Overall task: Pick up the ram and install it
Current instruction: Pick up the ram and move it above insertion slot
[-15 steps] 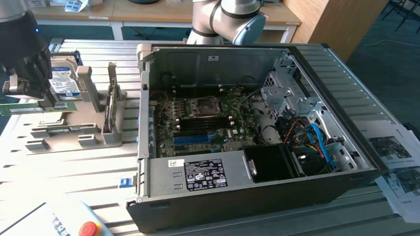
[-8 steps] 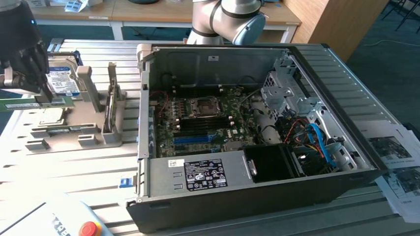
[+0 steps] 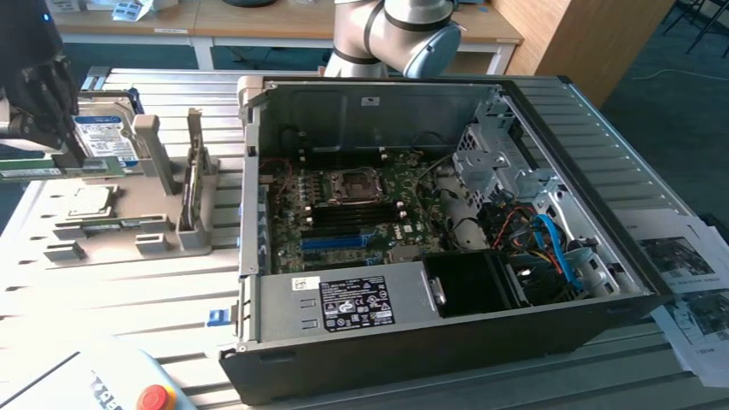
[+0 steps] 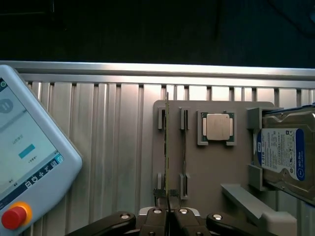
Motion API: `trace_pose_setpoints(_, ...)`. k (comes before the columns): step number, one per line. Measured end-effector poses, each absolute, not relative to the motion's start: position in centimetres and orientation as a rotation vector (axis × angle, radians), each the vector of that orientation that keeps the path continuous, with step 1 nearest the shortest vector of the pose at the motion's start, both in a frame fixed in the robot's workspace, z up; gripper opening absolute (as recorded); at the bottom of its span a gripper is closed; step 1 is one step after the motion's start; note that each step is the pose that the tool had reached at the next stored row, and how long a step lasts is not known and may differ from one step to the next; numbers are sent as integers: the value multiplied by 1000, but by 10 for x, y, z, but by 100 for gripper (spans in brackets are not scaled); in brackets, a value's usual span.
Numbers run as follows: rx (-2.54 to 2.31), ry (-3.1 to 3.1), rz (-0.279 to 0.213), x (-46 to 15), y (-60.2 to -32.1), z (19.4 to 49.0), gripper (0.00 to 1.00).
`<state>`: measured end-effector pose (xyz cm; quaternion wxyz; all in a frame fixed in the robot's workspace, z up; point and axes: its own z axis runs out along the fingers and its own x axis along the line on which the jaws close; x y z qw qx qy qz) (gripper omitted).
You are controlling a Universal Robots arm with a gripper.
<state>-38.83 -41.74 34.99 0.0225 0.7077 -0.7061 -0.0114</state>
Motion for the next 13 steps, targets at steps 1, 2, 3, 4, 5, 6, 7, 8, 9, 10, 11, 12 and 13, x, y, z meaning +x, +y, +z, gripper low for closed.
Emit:
trace_pose_setpoints(1,2192,-2187,-35,-388,-417,352,12)
trace_pose_setpoints(2,2192,-2187,-35,-388,-417,354,12)
trace_pose_setpoints(3,2192,-2187,-35,-388,-417,356,12)
trace_pose_setpoints(4,2192,-2187,-35,-388,-417,359,12)
trace_pose_setpoints(5,2192,-2187,-35,-388,-417,361,12)
trace_pose_setpoints(6,2192,-2187,-35,-388,-417,363,12)
trace_pose_setpoints(7,2192,-2187,-35,-388,-417,365,12)
trace_pose_setpoints(8,2191,-2187,-35,-388,-417,367,12)
trace_pose_setpoints(9,2191,-2187,-34,-388,-417,369,12)
trace_pose_setpoints(10,2191,-2187,-34,-388,-417,370,12)
trace_pose_setpoints(11,2191,-2187,-34,-388,-417,372,12)
trace_pose_setpoints(12,2191,-2187,-34,-388,-417,374,12)
trace_pose_setpoints(13,2191,-2187,-34,-388,-417,376,12)
